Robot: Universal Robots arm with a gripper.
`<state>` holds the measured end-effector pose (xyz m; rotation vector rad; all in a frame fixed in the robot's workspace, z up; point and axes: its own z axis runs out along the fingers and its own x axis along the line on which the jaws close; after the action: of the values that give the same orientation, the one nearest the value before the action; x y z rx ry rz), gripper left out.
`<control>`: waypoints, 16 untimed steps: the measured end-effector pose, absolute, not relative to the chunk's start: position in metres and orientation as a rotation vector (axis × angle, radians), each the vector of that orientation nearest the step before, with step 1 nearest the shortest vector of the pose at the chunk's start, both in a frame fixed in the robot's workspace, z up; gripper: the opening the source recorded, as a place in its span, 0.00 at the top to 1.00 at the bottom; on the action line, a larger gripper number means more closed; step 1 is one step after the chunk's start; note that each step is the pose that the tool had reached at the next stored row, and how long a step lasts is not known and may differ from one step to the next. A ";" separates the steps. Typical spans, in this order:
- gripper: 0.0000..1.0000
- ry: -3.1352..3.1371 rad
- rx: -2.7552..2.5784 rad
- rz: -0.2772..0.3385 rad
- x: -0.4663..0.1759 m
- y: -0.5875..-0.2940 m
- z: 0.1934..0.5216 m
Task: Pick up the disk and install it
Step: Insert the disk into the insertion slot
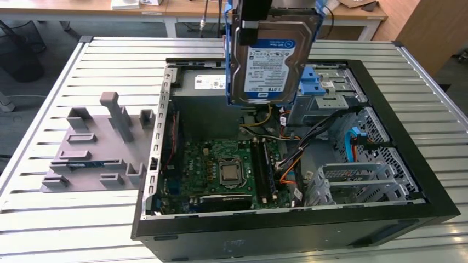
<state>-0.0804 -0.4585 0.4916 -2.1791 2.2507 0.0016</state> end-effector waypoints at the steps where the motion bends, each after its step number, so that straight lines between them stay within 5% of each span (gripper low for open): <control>1: 0.64 2.255 -2.175 0.002 -0.080 -0.459 0.492; 16: 0.64 2.273 -2.155 0.001 -0.078 -0.477 0.491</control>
<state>-0.0778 -0.4775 0.4906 -2.1554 2.2734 0.0014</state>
